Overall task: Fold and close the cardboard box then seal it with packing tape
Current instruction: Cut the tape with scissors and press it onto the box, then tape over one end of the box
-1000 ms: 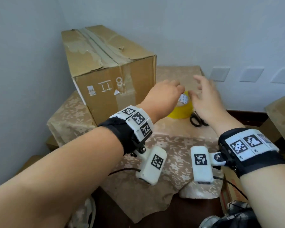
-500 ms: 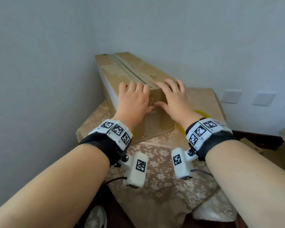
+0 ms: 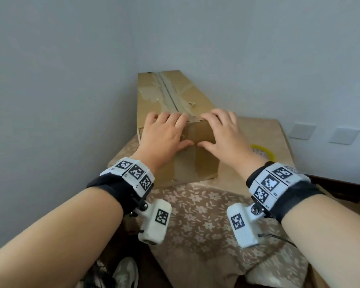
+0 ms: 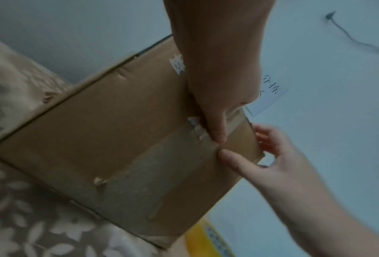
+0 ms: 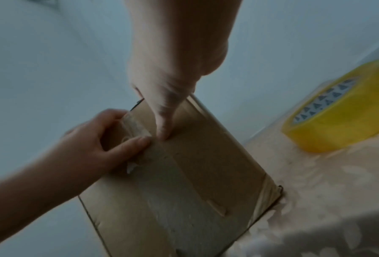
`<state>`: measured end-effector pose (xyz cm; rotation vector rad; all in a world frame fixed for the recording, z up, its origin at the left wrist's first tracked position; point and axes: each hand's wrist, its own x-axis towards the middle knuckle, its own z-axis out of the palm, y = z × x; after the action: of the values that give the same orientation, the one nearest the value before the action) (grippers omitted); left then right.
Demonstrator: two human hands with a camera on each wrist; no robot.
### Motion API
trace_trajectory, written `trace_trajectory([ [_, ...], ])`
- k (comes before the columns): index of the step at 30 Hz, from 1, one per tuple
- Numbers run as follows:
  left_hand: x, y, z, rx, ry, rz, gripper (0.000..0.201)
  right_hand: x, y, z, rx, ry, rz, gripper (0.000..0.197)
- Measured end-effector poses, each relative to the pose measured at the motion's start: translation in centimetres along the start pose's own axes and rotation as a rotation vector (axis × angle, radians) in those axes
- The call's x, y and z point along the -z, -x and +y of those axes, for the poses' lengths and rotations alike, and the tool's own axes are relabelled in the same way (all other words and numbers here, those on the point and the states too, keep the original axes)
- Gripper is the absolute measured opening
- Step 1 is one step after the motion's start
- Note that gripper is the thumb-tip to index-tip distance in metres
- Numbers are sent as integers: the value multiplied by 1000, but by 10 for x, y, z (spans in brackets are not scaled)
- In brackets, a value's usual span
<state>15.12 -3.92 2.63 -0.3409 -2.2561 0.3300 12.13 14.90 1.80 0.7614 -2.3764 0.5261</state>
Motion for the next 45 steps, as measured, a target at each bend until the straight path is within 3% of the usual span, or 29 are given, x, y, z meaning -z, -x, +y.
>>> trace_trajectory([
  [4,-10,4,-3,8,-63,-43,73,6,3,0,-17,-187,-21,62],
  [7,-12,6,-1,7,-125,-52,83,11,18,17,-248,-286,63,58],
  [8,-13,6,-1,8,-138,-43,84,9,25,27,-370,-241,22,56],
  [10,-14,7,-1,9,-155,-23,86,-2,40,50,-564,20,-250,50],
  [12,-14,7,1,18,-147,-11,88,-15,56,68,-633,251,-514,47],
  [17,-6,7,2,52,118,55,75,-32,63,75,-587,466,-608,26],
  [20,-1,4,-1,28,297,35,53,-25,47,78,-638,289,-423,24],
  [22,1,3,-2,-28,375,35,43,-15,33,74,-857,-120,-148,31],
  [24,6,1,1,-48,483,70,33,1,16,69,-1100,-713,155,33],
  [26,21,-1,11,0,658,55,25,19,4,59,-1197,-1185,234,45],
  [28,36,0,22,131,869,-94,22,33,-3,40,-1174,-1402,215,45],
  [32,58,2,35,496,1243,-495,43,44,-1,-11,-1114,-1513,436,37],
  [34,65,5,37,649,1379,-615,52,44,4,-28,-1134,-1504,508,42],
  [37,64,9,36,772,1476,-727,59,40,9,-45,-1178,-1467,563,45],
  [40,60,12,35,811,1528,-767,57,37,8,-55,-1177,-1463,598,43],
  [45,61,12,39,913,1693,-630,26,39,4,-59,-1162,-1466,636,44],
])
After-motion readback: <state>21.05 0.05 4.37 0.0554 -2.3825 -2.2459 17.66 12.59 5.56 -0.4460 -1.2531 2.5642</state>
